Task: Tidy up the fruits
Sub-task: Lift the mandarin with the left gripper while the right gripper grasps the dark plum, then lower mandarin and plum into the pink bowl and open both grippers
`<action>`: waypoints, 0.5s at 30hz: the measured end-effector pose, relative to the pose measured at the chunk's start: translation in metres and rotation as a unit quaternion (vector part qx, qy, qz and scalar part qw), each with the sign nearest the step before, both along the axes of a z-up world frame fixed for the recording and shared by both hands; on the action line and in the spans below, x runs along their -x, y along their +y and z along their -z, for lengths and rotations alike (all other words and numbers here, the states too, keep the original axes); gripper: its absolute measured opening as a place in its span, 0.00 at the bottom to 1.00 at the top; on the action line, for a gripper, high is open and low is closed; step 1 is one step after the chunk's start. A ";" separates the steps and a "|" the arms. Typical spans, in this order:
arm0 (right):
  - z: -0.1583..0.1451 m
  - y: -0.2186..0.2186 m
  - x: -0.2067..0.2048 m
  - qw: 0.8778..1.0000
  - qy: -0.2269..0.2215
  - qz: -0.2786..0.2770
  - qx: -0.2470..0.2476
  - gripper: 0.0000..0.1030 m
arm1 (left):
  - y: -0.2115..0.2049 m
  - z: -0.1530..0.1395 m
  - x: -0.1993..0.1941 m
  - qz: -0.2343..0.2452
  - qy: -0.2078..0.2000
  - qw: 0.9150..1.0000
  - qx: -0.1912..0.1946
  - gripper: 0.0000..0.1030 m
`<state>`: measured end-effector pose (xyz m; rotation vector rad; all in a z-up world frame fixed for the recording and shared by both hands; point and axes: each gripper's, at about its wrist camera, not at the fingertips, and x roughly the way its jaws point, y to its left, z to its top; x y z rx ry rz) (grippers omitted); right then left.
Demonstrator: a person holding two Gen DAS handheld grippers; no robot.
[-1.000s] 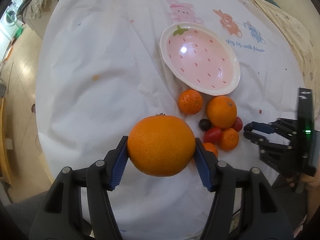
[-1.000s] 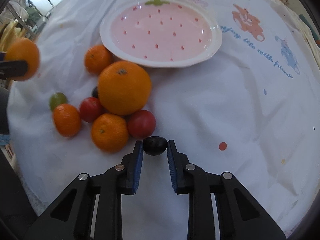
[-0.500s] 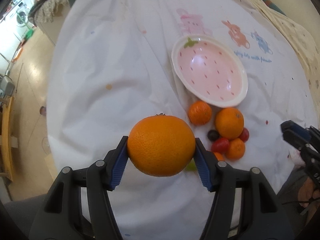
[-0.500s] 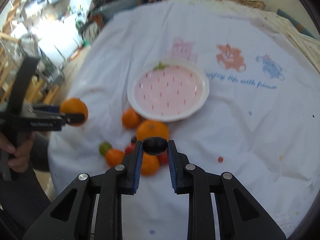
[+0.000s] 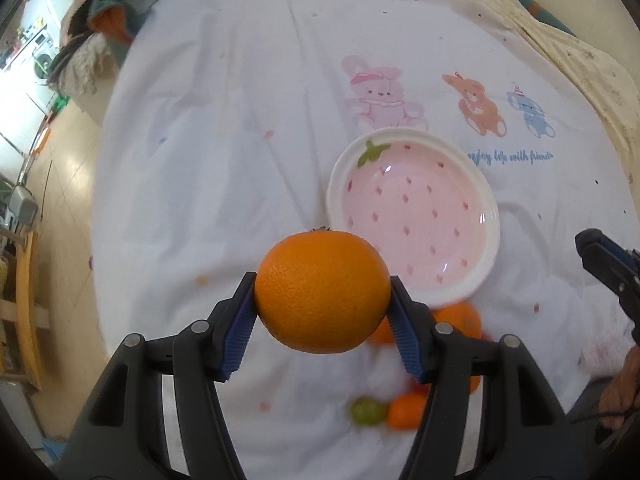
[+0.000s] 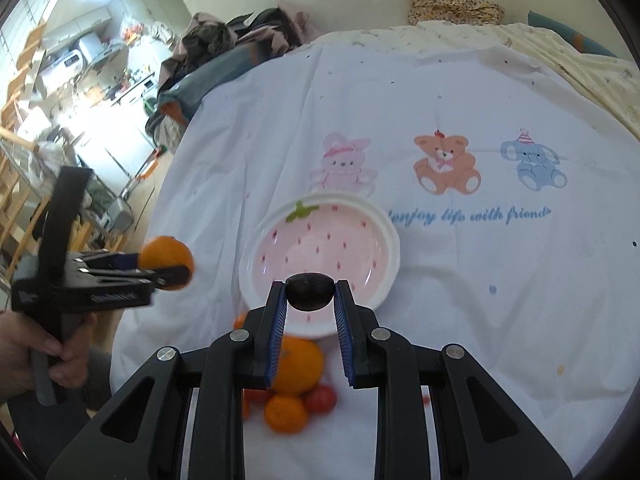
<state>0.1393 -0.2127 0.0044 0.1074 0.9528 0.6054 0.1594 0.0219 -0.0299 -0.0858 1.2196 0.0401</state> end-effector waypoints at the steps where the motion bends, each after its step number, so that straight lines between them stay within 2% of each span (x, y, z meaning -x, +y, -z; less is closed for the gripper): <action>1: 0.002 0.001 -0.008 1.000 0.002 0.002 -0.001 0.25 | -0.003 0.003 -0.010 0.001 0.000 1.000 0.006 0.57; 6: 0.017 0.005 -0.037 1.000 0.023 0.007 -0.005 0.25 | -0.019 0.016 -0.035 0.020 -0.006 1.000 -0.005 0.57; 10: 0.032 0.013 -0.058 0.999 0.035 0.003 0.002 0.25 | -0.025 0.037 -0.054 0.028 0.004 1.000 0.012 0.57; 15: 0.054 0.025 -0.080 0.999 0.051 -0.004 0.012 0.25 | -0.030 0.059 -0.072 0.037 0.016 0.999 0.004 0.57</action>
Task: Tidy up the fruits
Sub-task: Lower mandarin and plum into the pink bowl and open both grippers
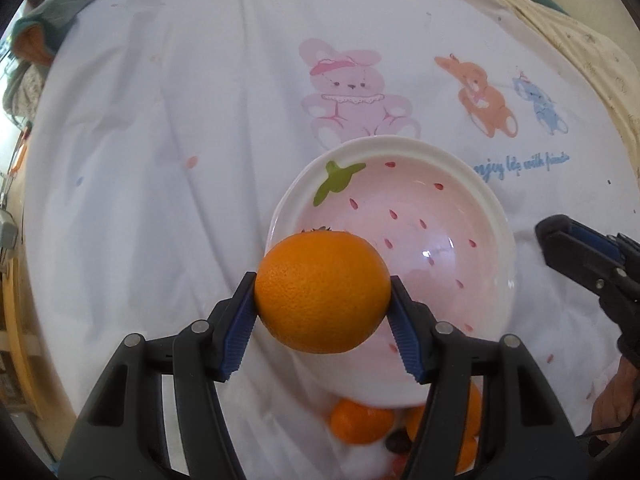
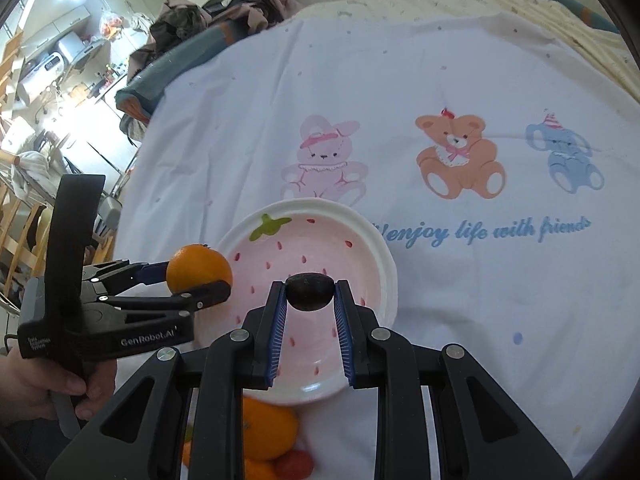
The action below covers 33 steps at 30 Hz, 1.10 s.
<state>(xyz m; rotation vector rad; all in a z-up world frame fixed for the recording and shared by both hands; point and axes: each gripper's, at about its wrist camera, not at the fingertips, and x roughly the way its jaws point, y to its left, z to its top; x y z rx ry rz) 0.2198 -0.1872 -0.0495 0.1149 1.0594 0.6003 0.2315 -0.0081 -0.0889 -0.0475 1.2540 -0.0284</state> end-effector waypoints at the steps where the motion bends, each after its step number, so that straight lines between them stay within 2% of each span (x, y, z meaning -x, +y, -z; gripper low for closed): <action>1: 0.004 0.003 -0.003 1.000 0.002 -0.002 0.002 0.25 | -0.001 0.003 -0.003 0.001 0.000 1.000 -0.003 0.57; 8: 0.040 0.022 -0.022 0.999 0.034 -0.020 0.017 0.25 | -0.015 0.015 -0.012 0.031 -0.004 0.999 -0.031 0.57; 14: 0.063 0.028 -0.025 0.997 0.057 -0.022 0.036 0.25 | -0.020 0.021 -0.017 0.039 0.006 0.999 -0.021 0.57; 18: 0.070 0.029 -0.026 0.997 0.068 -0.015 0.041 0.25 | -0.016 0.022 -0.018 0.030 0.007 0.999 -0.006 0.58; 27: 0.077 0.029 -0.030 0.996 0.084 -0.012 0.038 0.25 | -0.022 0.020 -0.022 0.036 0.009 0.999 -0.015 0.60; 29: 0.078 0.027 -0.030 0.996 0.086 -0.009 0.033 0.25 | -0.021 0.018 -0.022 0.034 0.005 0.999 -0.013 0.64; 33: 0.075 0.021 -0.034 0.995 0.095 0.004 0.014 0.28 | -0.016 0.008 -0.023 0.027 -0.012 1.000 -0.003 0.81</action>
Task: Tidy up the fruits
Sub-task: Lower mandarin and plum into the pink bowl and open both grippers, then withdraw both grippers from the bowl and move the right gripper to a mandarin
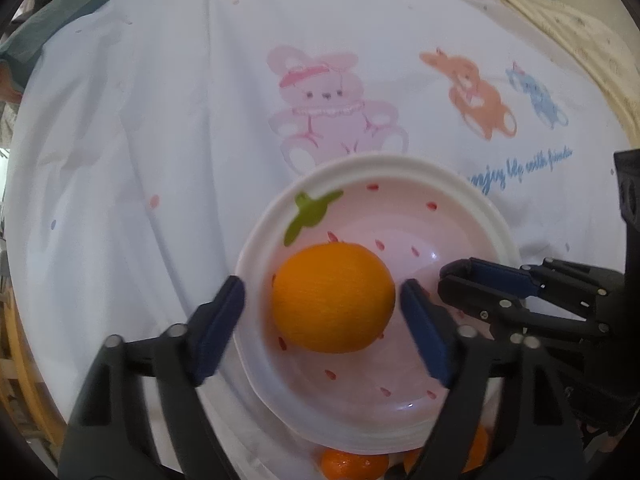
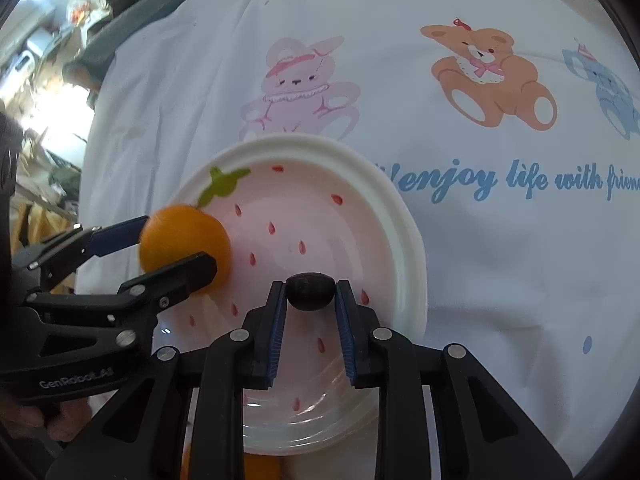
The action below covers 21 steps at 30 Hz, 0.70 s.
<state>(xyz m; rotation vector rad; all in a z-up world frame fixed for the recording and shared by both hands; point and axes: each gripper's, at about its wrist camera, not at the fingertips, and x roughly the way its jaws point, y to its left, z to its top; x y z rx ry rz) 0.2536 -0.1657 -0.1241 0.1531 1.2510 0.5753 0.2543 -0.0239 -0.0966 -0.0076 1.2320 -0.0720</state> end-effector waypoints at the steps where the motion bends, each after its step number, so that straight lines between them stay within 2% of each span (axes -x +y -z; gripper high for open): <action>1: -0.002 -0.002 0.000 1.000 -0.001 0.003 -0.003 0.28 | 0.002 -0.003 0.001 -0.002 -0.004 1.000 0.005 0.83; 4: -0.013 -0.008 -0.001 1.000 -0.009 0.010 -0.019 0.31 | 0.006 -0.008 0.002 -0.007 -0.005 1.000 0.017 0.84; 5: -0.018 -0.009 -0.001 1.000 -0.013 0.011 -0.022 0.41 | 0.007 -0.009 0.003 -0.009 -0.006 1.000 0.021 0.84; 9: -0.031 -0.017 0.000 0.999 -0.031 0.027 -0.020 0.60 | 0.014 -0.020 0.007 -0.023 -0.016 0.999 0.032 0.84; 11: -0.039 -0.022 0.001 0.998 -0.042 0.040 -0.017 0.73 | 0.016 -0.026 0.011 -0.024 -0.024 0.999 0.033 0.84; 15: -0.055 -0.027 0.007 0.997 -0.068 0.045 -0.016 0.77 | 0.020 -0.043 0.020 -0.029 -0.044 0.998 0.034 0.84; 18: -0.066 -0.033 0.015 0.995 -0.079 0.054 -0.016 0.85 | 0.022 -0.056 0.029 -0.030 -0.057 0.997 0.031 0.84; 21: -0.078 -0.039 0.023 0.994 -0.087 0.060 -0.022 0.86 | 0.025 -0.069 0.041 -0.030 -0.074 0.996 0.034 0.84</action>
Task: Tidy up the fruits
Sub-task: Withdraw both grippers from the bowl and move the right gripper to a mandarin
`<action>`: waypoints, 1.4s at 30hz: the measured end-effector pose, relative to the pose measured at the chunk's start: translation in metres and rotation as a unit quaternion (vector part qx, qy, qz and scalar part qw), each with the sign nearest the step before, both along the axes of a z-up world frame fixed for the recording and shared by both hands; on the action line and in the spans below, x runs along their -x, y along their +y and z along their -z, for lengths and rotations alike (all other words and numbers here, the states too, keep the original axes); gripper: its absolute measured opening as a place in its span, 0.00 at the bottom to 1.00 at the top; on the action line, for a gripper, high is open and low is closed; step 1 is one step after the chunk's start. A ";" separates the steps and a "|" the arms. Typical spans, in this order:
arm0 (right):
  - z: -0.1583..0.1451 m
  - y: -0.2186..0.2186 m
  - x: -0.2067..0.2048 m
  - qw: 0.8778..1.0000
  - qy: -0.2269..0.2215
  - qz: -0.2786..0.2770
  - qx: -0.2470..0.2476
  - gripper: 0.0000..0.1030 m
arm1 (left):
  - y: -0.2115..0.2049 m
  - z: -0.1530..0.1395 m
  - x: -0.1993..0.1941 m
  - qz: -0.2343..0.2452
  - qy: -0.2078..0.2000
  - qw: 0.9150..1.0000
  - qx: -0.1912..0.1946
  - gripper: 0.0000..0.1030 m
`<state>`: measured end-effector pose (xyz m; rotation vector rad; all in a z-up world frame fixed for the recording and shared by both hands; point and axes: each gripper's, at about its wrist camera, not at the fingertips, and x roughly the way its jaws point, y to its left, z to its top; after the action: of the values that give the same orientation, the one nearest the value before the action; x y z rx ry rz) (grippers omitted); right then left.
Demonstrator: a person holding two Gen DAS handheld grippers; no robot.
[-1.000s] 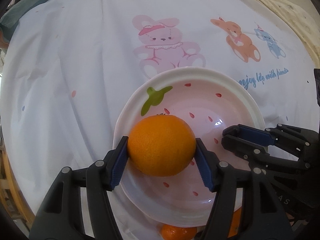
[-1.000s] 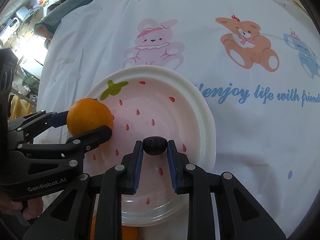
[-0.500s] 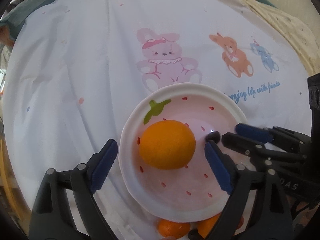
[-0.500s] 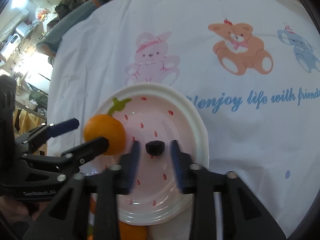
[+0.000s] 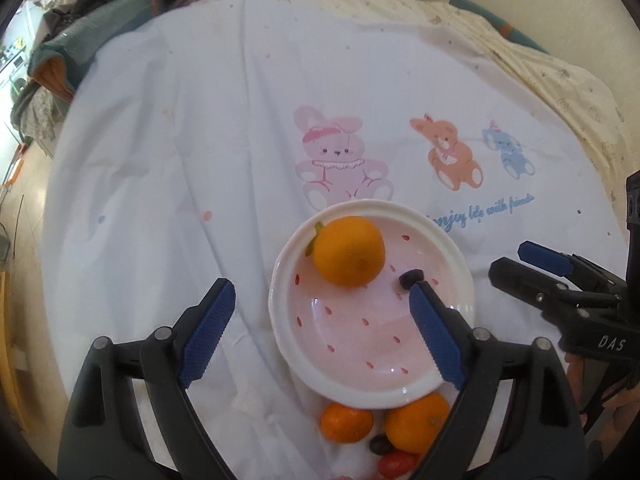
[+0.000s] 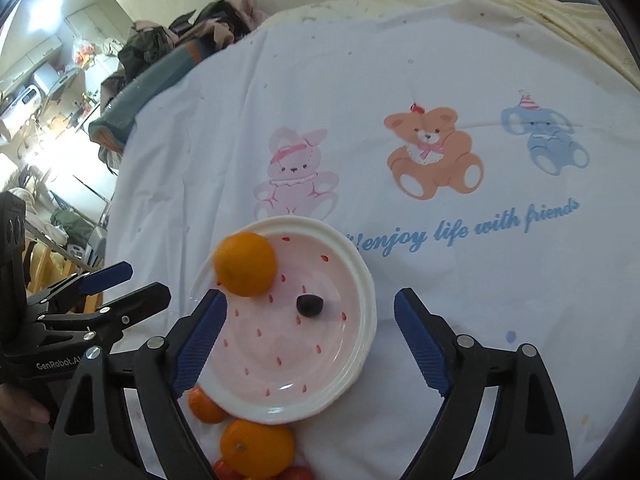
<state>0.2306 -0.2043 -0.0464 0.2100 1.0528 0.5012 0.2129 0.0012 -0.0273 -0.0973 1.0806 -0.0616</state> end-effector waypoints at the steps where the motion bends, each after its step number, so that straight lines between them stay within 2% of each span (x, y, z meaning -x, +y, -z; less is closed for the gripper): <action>1: -0.005 -0.002 0.004 1.000 -0.003 0.002 -0.001 0.86 | 0.002 -0.005 0.006 -0.003 -0.009 1.000 -0.002 0.84; 3: -0.013 -0.006 0.012 1.000 -0.009 0.004 -0.006 0.87 | 0.006 -0.013 0.017 -0.012 -0.022 1.000 -0.006 0.84; 7: -0.026 -0.014 0.035 1.000 -0.017 0.015 -0.017 0.91 | 0.011 -0.028 0.039 -0.019 -0.039 0.999 0.003 0.99; 13: -0.040 -0.025 0.072 0.999 -0.026 0.030 -0.027 0.91 | 0.014 -0.047 0.077 -0.017 -0.063 0.998 -0.002 0.99; 16: -0.043 -0.032 0.090 0.998 -0.022 0.040 -0.034 0.91 | 0.018 -0.051 0.095 -0.025 -0.062 0.998 -0.009 0.99; 24: -0.042 -0.037 0.130 0.999 -0.020 0.044 -0.021 0.91 | 0.019 -0.047 0.136 -0.026 -0.055 0.998 -0.034 0.99; 28: -0.039 -0.039 0.145 0.999 -0.016 0.042 -0.009 0.91 | 0.019 -0.040 0.150 -0.023 -0.039 0.998 -0.038 0.99; 31: -0.033 -0.041 0.151 0.999 -0.003 0.043 -0.006 0.91 | 0.018 -0.033 0.155 -0.026 -0.024 0.998 -0.042 0.99; 36: -0.017 -0.042 0.151 0.997 0.042 0.055 -0.029 0.91 | 0.025 -0.017 0.158 -0.052 0.012 0.998 -0.039 0.99; 42: 0.005 -0.029 0.146 0.994 0.095 0.040 -0.031 0.91 | 0.028 -0.010 0.151 -0.059 0.020 0.998 -0.029 0.99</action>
<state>0.0846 -0.2337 -0.0512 0.3591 1.2099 0.4483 0.0616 0.0293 -0.0173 -0.1100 1.1144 0.0788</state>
